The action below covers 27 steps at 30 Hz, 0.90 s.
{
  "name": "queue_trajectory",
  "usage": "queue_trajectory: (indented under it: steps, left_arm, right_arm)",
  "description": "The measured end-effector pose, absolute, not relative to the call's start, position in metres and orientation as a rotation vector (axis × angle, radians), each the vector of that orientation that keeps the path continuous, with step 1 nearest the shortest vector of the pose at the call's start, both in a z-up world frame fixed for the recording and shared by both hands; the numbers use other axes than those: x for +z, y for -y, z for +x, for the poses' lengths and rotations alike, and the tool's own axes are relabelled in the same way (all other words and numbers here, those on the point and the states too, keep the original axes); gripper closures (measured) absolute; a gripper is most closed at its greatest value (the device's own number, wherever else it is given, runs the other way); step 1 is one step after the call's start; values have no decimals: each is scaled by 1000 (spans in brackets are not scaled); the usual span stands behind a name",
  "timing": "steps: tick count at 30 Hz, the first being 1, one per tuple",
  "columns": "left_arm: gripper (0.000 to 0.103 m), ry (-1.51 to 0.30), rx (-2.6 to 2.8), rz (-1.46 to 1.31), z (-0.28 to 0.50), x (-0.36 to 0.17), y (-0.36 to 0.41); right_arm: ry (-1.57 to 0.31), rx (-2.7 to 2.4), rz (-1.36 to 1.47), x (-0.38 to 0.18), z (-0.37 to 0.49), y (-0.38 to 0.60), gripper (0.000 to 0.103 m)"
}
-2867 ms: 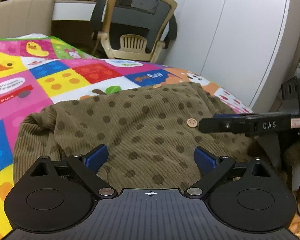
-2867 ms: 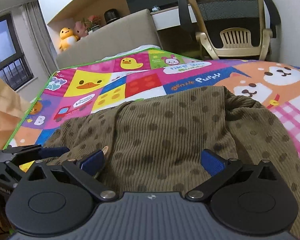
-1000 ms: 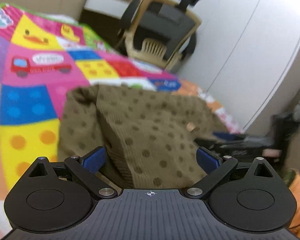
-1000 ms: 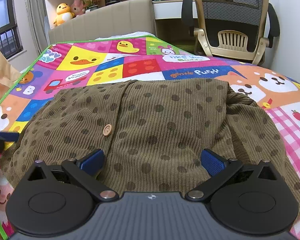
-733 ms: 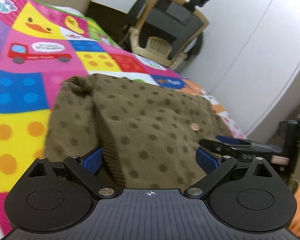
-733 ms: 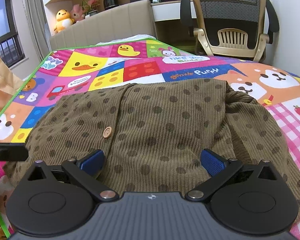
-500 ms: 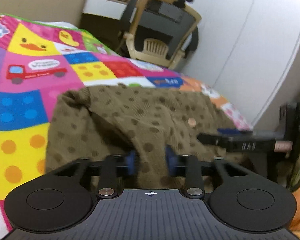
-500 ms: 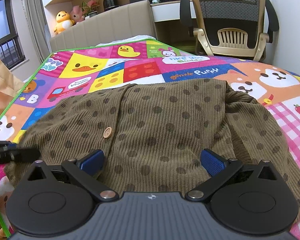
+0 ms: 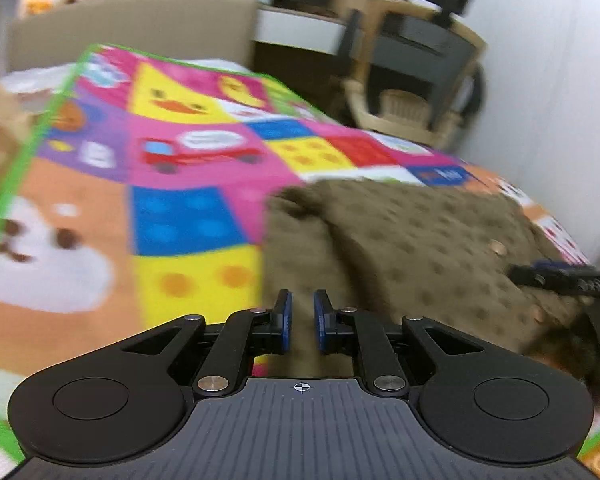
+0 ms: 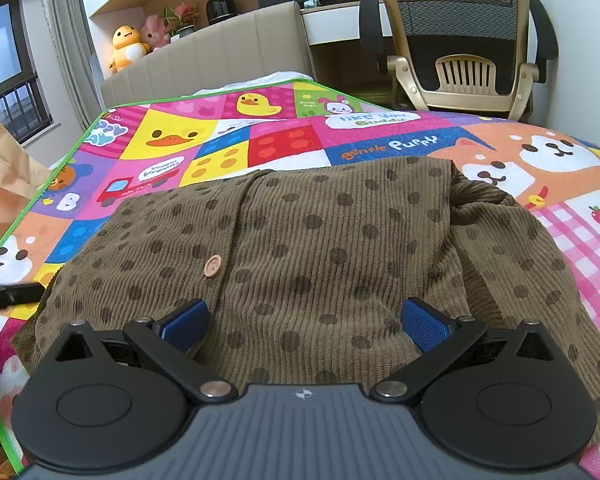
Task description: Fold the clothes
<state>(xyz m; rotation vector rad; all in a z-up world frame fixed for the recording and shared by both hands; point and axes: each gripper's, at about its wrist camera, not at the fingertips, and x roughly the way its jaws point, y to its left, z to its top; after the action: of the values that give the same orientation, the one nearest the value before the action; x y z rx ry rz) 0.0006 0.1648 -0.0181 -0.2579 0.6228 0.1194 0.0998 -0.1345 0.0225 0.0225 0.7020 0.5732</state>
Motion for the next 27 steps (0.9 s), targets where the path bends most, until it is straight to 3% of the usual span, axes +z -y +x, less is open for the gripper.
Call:
queue_trajectory:
  steps: [2, 3, 4, 6, 13, 18, 22, 27]
  left_arm:
    - [88, -589, 83, -321, -6, -10, -176]
    - [80, -565, 29, -354, -7, -6, -178]
    - [63, -550, -27, -380, -8, -4, -177]
    - [49, -554, -106, -388, -2, -7, -167]
    - [36, -639, -246, -414, 33, -32, -135]
    - [34, -401, -429, -510, 13, 19, -133]
    - [17, -201, -432, -487, -16, 65, -149]
    - [15, -265, -357, -476, -15, 57, -153]
  right_arm:
    - [-702, 573, 22, 22, 99, 134, 0]
    - [-702, 573, 23, 22, 100, 134, 0]
    - [-702, 573, 25, 22, 100, 134, 0]
    - [-702, 574, 31, 22, 100, 135, 0]
    - [-701, 578, 41, 22, 100, 136, 0]
    - [-701, 581, 49, 22, 101, 137, 0]
    - [-701, 582, 52, 22, 101, 137, 0]
    - [-704, 581, 47, 22, 102, 135, 0]
